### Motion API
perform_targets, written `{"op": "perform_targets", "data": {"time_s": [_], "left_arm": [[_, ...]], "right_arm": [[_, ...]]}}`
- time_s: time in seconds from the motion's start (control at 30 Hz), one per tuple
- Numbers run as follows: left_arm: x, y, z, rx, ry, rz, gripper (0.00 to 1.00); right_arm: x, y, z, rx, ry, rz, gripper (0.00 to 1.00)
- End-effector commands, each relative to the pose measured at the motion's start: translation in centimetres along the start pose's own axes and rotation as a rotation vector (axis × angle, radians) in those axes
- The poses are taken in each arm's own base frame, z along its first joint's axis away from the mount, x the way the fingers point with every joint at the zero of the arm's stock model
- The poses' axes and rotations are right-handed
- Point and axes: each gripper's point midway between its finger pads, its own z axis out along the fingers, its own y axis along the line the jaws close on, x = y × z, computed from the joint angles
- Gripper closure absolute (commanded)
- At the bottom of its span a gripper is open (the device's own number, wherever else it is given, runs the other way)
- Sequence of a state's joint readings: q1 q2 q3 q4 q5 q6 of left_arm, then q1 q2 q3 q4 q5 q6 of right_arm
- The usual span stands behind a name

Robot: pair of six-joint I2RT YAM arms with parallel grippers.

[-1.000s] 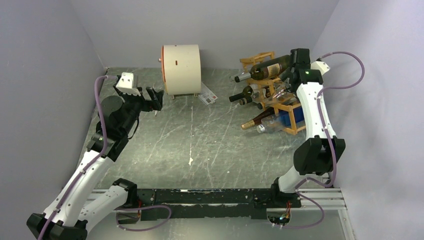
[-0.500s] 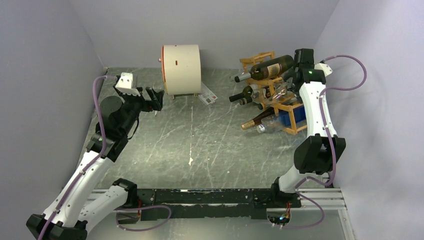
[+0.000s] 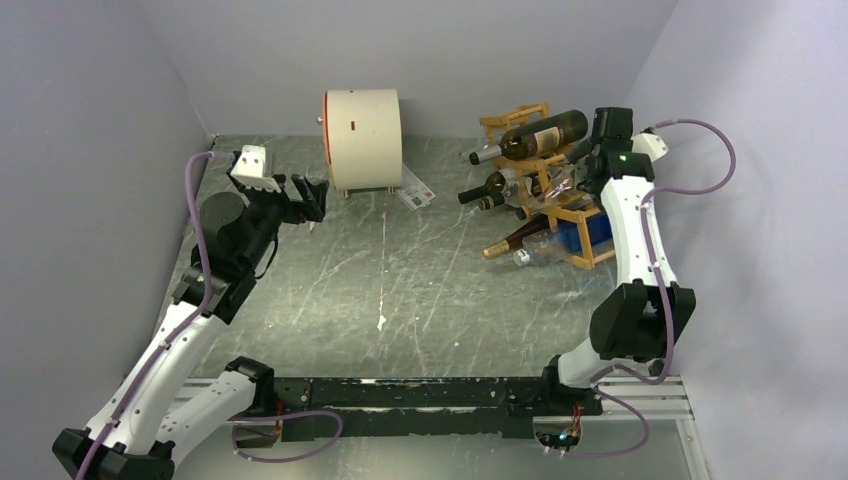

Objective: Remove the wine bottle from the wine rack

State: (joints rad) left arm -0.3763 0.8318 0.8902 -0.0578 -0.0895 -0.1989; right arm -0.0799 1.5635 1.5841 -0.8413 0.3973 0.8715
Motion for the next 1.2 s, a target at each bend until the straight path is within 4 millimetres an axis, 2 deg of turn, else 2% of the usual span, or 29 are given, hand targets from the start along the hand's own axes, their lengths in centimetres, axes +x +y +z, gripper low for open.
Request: {"op": "perform_targets", "data": {"time_s": [0.0,0.17,0.5,0.83,0.93,1.0,1.17], "left_arm": [[-2.3,-0.6,-0.5,0.027,-0.053,-0.015,0.06],[-2.3,-0.6,-0.5,0.027,-0.053,-0.015,0.06],[-2.1,-0.7,-0.4,0.031,-0.049,-0.018,0.06],[-1.6,-1.1,0.0,0.053,-0.028,-0.022,0.06],[-1.2,-2.7,0.4,0.136,-0.011,-0.039,0.06],[-0.6,-4.5,0.9,0.219,0.026,-0.076,0.06],[1.7,-10.9,2.7,0.435,0.215,-0.280,0.06]], "right_arm": [[0.5,0.9,-0.1,-0.073,0.010,0.045,0.26],[-0.1,1.5,-1.3,-0.142,-0.014,0.067,0.37],[-1.3,1.9,-3.6,-0.262,-0.091,0.123,0.47],[-1.6,2.0,-4.2,-0.325,-0.122,0.163,0.50],[-1.6,2.1,-4.4,-0.342,-0.117,0.168,0.51],[-1.6,2.3,-4.6,-0.355,-0.116,0.165,0.51],[-1.6,2.4,-5.1,-0.370,-0.113,0.138,0.50]]}}
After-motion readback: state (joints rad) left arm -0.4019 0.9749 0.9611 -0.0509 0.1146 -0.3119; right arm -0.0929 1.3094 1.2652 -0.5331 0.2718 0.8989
